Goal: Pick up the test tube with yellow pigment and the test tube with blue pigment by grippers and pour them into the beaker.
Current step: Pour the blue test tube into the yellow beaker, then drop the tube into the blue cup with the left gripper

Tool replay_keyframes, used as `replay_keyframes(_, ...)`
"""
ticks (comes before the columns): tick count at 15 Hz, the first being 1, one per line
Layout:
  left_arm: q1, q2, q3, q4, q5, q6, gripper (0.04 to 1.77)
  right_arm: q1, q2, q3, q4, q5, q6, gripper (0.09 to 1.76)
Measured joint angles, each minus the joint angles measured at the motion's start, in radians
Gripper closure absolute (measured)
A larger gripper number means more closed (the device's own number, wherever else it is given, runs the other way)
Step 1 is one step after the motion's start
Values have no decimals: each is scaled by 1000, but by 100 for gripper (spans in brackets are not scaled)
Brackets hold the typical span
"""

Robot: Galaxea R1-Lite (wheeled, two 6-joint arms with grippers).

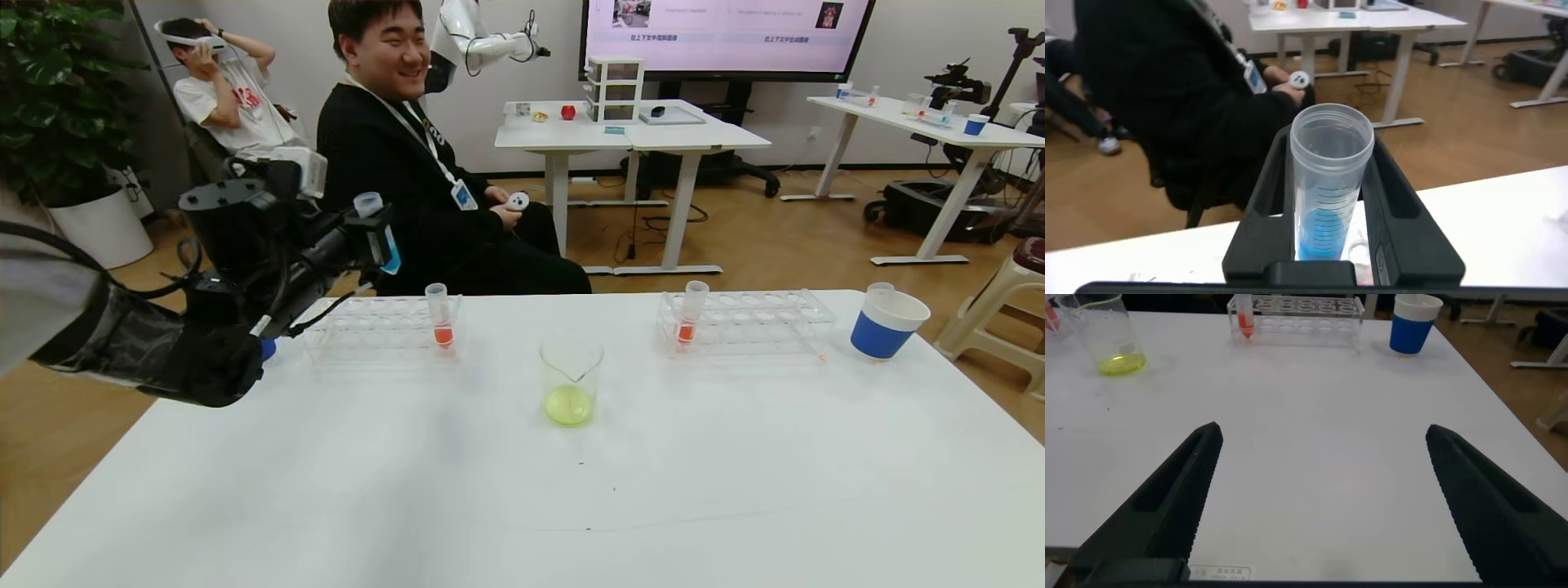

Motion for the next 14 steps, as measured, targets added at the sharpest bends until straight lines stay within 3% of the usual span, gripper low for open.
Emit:
replay_keyframes(2, -64, -9, -28, 5, -50, 11, 131, 0, 0, 0, 0, 0, 0, 11)
replay_keyframes(4, -119, -6, -41, -7, -158, 73, 131, 0, 0, 0, 0, 0, 0, 11)
replay_keyframes(8, -188, 62, -55, -178, -352, 190, 131, 0, 0, 0, 0, 0, 0, 11)
replay_keyframes(14, -233, 164, -93, -198, -487, 529, 131, 0, 0, 0, 0, 0, 0, 11)
